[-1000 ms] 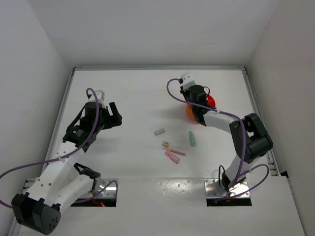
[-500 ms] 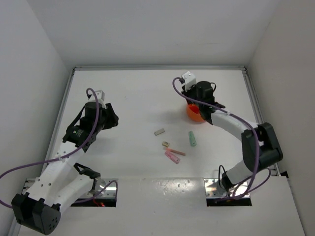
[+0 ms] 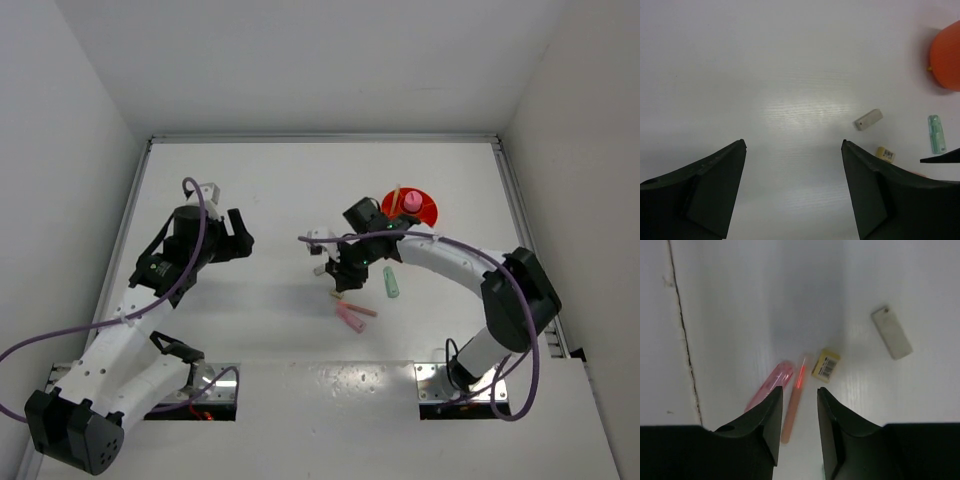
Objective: Sort the stationery into containers
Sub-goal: Pick up the pen from the center of the board.
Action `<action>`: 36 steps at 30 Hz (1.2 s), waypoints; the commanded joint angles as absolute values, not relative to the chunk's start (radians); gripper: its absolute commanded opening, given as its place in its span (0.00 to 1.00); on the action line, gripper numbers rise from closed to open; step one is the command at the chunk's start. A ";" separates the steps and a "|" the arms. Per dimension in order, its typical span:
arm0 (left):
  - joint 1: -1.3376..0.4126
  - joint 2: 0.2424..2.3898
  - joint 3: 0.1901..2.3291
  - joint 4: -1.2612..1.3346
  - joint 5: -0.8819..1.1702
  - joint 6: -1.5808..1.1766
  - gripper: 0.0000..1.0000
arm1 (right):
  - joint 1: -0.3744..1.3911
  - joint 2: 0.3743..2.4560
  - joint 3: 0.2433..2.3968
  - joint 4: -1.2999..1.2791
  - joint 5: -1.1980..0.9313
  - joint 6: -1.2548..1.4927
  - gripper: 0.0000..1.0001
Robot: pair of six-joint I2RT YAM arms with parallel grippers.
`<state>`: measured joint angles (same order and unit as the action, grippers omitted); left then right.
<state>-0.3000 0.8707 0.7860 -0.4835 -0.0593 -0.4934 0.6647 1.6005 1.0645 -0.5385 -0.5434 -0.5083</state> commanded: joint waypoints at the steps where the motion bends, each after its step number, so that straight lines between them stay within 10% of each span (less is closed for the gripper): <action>1: -0.291 0.868 0.787 -0.445 -0.040 -0.480 0.83 | 0.716 1.546 1.034 -0.554 -0.380 -0.411 0.34; 36: -0.291 0.877 0.778 -0.445 -0.040 -0.480 0.83 | 0.850 1.792 1.034 -0.528 -0.143 -0.302 0.33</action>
